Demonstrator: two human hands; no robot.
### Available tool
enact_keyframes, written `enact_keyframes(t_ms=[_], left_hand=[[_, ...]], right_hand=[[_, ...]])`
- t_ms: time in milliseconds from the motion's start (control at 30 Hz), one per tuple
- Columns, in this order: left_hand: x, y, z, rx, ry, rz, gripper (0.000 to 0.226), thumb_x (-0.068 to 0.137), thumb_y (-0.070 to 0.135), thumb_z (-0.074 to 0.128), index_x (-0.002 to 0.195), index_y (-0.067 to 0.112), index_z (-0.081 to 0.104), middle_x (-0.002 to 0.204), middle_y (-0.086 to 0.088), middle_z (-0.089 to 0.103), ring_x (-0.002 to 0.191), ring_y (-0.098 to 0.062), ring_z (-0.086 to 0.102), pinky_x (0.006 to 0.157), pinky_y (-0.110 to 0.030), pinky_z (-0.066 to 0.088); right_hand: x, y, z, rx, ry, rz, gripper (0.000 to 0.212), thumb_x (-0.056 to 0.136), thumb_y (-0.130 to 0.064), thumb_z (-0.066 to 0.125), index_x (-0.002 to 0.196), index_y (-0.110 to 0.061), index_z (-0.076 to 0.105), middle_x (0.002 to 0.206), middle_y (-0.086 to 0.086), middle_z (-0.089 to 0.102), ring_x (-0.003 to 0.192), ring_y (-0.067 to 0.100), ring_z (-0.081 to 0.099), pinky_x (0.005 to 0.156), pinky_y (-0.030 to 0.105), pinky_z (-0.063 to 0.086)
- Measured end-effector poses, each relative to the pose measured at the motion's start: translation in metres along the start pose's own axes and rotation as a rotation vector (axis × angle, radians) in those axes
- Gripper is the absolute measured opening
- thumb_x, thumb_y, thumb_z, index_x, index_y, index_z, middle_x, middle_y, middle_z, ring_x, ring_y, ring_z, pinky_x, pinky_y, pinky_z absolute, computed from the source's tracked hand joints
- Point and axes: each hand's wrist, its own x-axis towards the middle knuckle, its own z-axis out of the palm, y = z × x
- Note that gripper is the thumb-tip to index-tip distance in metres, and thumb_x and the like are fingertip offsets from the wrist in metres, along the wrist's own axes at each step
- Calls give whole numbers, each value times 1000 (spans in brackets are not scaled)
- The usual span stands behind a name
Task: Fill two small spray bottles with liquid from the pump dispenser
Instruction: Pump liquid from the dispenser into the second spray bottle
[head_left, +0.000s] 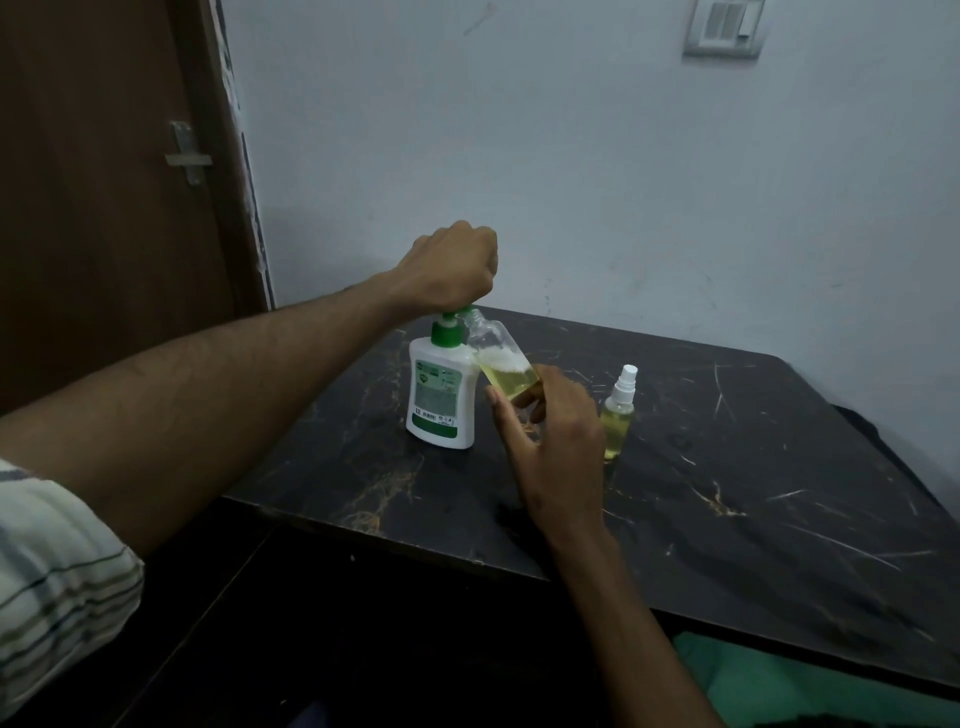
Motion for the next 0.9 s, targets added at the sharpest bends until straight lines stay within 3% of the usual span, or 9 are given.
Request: enact_keyframes(t_ms=[133, 333, 533, 667, 900], left_hand=[[-2, 1, -2, 8, -4, 8, 15, 81, 1, 50, 78, 13, 57, 89, -5, 61, 79, -30, 58, 72, -40, 42], [-2, 1, -3, -12, 13, 24, 34, 78, -4, 47, 57, 20, 36, 61, 4, 42, 56, -17, 40, 61, -34, 34], [-1, 4, -7, 12, -10, 38, 30, 73, -3, 47, 58, 20, 37, 61, 3, 43, 57, -18, 40, 62, -36, 35], [0, 0, -2, -14, -3, 4, 24, 75, -2, 48, 60, 17, 47, 71, 0, 56, 63, -22, 50, 63, -37, 41], [1, 1, -3, -17, 0, 10, 28, 78, 0, 48, 64, 23, 41, 72, 4, 49, 65, -19, 47, 66, -36, 35]], right_hand=[[0, -3, -2, 11, 8, 7, 39, 97, -55, 59, 107, -18, 64, 90, -10, 55, 81, 6, 48, 70, 18, 36], [0, -1, 1, -6, -10, 12, 36, 98, -54, 60, 108, -20, 64, 92, -9, 56, 83, 8, 49, 71, 22, 41], [0, -1, 0, -10, 3, -1, 35, 98, -53, 61, 106, -20, 63, 91, -9, 55, 82, 9, 50, 70, 26, 45], [1, 0, 1, -11, -5, 5, 33, 99, -54, 61, 103, -21, 62, 89, -10, 55, 82, 8, 49, 70, 24, 42], [-1, -1, 1, 12, -5, 5, 37, 98, -54, 61, 113, -20, 63, 96, -10, 55, 86, 9, 52, 72, 28, 50]])
